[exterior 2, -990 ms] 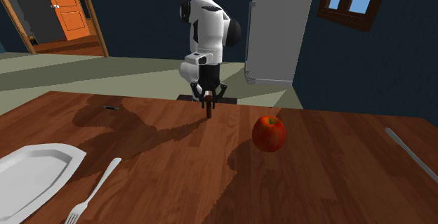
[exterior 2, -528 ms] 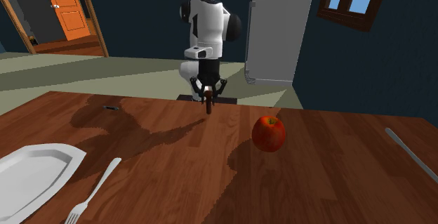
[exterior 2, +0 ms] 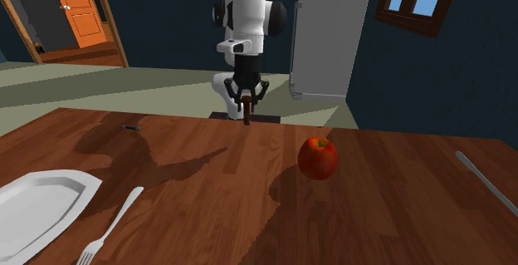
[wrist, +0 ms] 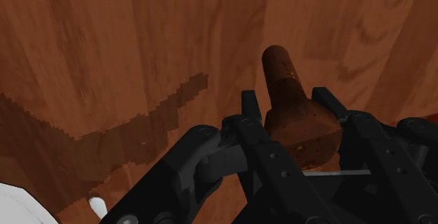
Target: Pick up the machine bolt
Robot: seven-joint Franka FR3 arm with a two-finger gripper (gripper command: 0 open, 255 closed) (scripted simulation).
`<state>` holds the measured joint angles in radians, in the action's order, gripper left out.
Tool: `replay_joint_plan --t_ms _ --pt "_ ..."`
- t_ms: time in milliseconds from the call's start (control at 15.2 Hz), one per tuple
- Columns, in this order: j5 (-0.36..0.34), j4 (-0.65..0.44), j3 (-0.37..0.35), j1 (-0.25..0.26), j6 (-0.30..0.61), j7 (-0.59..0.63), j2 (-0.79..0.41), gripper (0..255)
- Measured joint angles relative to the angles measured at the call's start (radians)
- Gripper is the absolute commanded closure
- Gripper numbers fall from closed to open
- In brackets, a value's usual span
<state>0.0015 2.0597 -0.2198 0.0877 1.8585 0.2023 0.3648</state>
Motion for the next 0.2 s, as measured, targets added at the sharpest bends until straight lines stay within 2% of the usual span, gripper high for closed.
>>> replay_joint_plan --t_ms 198 --pt "-0.001 -0.036 0.002 -0.001 -0.034 -0.003 -0.002 255"
